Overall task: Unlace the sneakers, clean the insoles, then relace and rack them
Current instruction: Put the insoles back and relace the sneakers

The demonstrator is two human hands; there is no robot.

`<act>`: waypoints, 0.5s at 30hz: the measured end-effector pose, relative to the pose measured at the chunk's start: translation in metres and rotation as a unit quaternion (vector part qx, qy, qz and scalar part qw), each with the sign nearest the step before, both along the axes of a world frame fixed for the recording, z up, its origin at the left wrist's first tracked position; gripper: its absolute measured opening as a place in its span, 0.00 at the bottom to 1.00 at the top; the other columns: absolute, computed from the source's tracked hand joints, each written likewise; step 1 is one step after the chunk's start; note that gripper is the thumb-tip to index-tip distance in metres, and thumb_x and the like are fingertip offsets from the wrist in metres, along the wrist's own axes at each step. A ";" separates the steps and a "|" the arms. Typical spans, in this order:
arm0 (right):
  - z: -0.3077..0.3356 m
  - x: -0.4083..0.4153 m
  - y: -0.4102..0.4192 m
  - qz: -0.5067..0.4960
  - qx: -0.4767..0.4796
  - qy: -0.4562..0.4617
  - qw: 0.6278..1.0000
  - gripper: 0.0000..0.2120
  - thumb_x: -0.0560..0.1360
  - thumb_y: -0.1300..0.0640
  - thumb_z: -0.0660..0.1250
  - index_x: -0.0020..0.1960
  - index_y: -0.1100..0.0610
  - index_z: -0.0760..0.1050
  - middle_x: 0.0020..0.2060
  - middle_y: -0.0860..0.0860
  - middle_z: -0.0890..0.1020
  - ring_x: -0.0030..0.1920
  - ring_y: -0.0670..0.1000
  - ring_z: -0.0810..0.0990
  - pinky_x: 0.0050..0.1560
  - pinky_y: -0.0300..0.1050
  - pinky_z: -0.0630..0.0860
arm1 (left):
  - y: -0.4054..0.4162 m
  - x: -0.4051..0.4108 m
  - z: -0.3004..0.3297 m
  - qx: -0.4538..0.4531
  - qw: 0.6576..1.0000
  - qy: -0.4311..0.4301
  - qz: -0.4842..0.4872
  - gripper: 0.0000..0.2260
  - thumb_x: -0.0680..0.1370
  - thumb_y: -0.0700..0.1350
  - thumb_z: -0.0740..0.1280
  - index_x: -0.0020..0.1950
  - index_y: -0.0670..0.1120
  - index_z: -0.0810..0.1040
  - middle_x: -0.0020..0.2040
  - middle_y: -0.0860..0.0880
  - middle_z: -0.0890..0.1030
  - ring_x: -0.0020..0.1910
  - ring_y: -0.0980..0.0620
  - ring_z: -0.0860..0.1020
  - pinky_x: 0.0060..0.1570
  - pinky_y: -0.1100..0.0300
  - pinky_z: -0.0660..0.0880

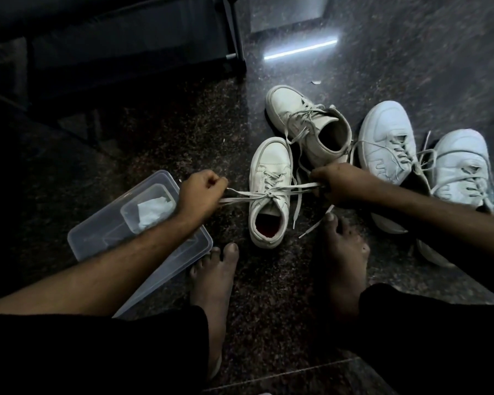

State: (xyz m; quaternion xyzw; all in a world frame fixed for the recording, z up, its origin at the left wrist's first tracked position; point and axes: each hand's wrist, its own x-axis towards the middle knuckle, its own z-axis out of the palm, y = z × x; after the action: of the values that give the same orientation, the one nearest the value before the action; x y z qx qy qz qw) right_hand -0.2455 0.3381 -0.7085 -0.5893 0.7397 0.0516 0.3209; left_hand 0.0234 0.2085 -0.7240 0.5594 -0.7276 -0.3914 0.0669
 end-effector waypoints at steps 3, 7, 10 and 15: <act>0.004 0.005 0.002 -0.022 -0.017 -0.078 0.997 0.25 0.73 0.45 0.72 0.63 0.58 0.72 0.49 0.54 0.82 0.49 0.55 0.80 0.50 0.49 0.76 | 0.004 -0.009 0.003 -0.040 0.995 0.059 -0.066 0.12 0.79 0.56 0.68 0.46 0.47 0.81 0.42 0.50 0.80 0.42 0.55 0.78 0.43 0.62 0.73; 0.007 0.033 0.001 -0.039 -0.022 -0.148 0.988 0.29 0.72 0.39 0.70 0.65 0.55 0.69 0.47 0.48 0.81 0.44 0.48 0.79 0.46 0.43 0.75 | 0.019 -0.026 0.009 -0.059 0.967 0.097 -0.227 0.19 0.75 0.63 0.67 0.58 0.50 0.80 0.54 0.52 0.77 0.52 0.57 0.77 0.53 0.64 0.74; 0.007 0.049 -0.003 -0.084 -0.045 -0.157 0.983 0.29 0.72 0.40 0.71 0.64 0.57 0.70 0.50 0.50 0.79 0.45 0.49 0.78 0.46 0.43 0.73 | 0.029 -0.028 0.010 -0.067 0.941 0.056 -0.328 0.26 0.73 0.65 0.68 0.67 0.53 0.76 0.60 0.54 0.76 0.57 0.53 0.77 0.57 0.53 0.76; -0.001 0.062 -0.019 -0.122 -0.069 -0.220 0.965 0.32 0.71 0.44 0.75 0.69 0.55 0.69 0.57 0.51 0.81 0.50 0.50 0.83 0.55 0.49 0.78 | 0.015 -0.021 -0.001 -0.114 0.940 0.024 -0.322 0.23 0.71 0.46 0.67 0.67 0.49 0.74 0.62 0.50 0.74 0.59 0.46 0.76 0.57 0.47 0.76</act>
State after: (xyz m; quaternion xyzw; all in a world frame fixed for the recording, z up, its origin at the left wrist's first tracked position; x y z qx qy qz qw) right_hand -0.1835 0.3190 -0.7100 -0.5119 0.7192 -0.1699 0.4380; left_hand 0.0025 0.2234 -0.7245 0.2742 -0.9066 -0.3201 0.0183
